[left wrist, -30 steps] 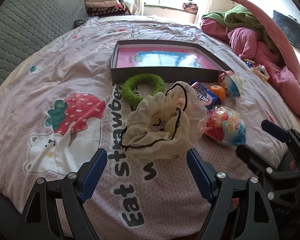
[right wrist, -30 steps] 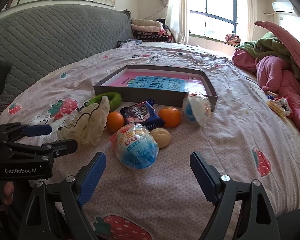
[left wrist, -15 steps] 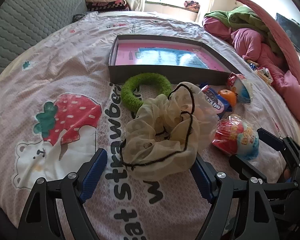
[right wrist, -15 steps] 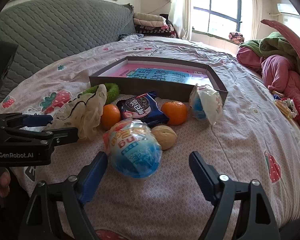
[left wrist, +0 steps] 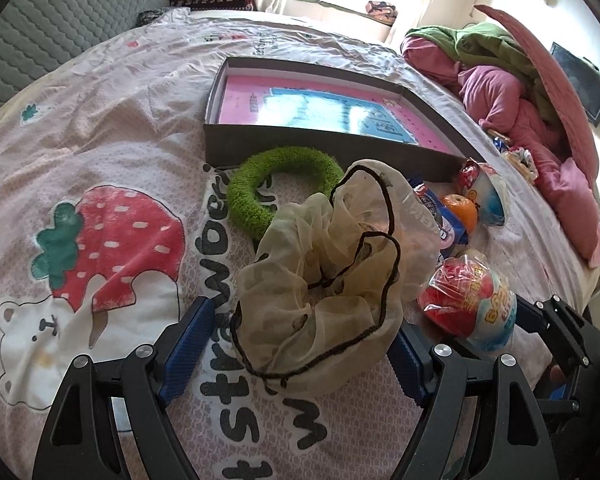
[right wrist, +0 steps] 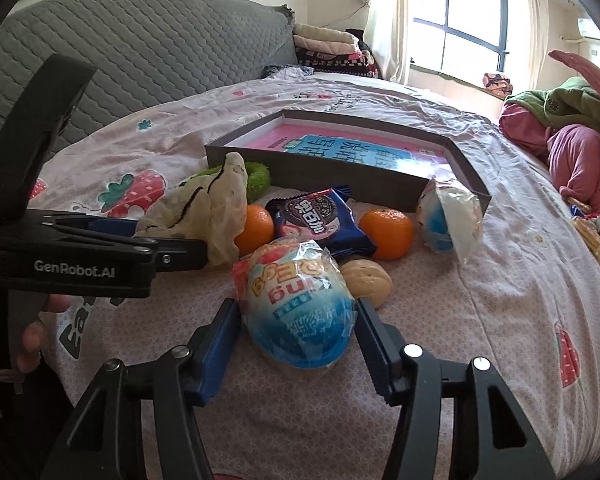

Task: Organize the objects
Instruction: 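Grasp the cream mesh bag with the left gripper while the right gripper grasps the blue toy egg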

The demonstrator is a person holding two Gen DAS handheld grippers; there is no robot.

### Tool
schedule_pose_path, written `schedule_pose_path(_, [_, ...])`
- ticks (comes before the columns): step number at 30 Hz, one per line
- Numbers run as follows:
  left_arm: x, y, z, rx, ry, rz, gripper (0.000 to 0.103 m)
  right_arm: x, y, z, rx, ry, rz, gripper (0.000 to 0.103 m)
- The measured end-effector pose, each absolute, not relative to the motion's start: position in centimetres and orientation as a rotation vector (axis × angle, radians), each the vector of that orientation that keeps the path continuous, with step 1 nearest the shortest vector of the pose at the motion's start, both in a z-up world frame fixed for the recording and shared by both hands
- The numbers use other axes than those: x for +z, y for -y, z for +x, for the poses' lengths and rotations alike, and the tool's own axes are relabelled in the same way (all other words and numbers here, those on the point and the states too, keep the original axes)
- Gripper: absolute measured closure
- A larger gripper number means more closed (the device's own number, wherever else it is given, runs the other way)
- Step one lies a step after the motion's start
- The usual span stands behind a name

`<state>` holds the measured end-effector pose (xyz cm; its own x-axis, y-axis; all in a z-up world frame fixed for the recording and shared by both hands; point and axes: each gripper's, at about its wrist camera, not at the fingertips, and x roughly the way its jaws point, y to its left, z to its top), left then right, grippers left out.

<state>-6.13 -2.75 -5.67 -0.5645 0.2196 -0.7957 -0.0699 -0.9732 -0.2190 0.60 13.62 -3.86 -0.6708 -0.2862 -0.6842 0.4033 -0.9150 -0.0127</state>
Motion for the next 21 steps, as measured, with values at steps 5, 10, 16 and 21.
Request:
schedule_pose_path(5, [-6.2, 2.9, -7.1, 2.584, 0.307, -1.383, 0.020, -3.7, -14.0, 0.6, -2.526, -0.168, 0.998, 0.046])
schedule_pose_path(10, [-6.1, 3.1, -6.9, 2.592, 0.341, -1.344, 0.023, -3.6, -14.1, 0.9, -2.527, -0.165, 0.987, 0.046])
schedule_pose_path(16, [-5.8, 2.8, -6.4, 2.581, 0.347, -1.338, 0.043, -3.3, -14.3, 1.1, -2.539, -0.159, 0.967, 0.046])
schedule_pose_path(21, [-5.7, 2.9, -5.9, 2.572, 0.354, -1.327, 0.063, -3.3, -14.7, 0.9, -2.549, -0.143, 0.976, 0.046])
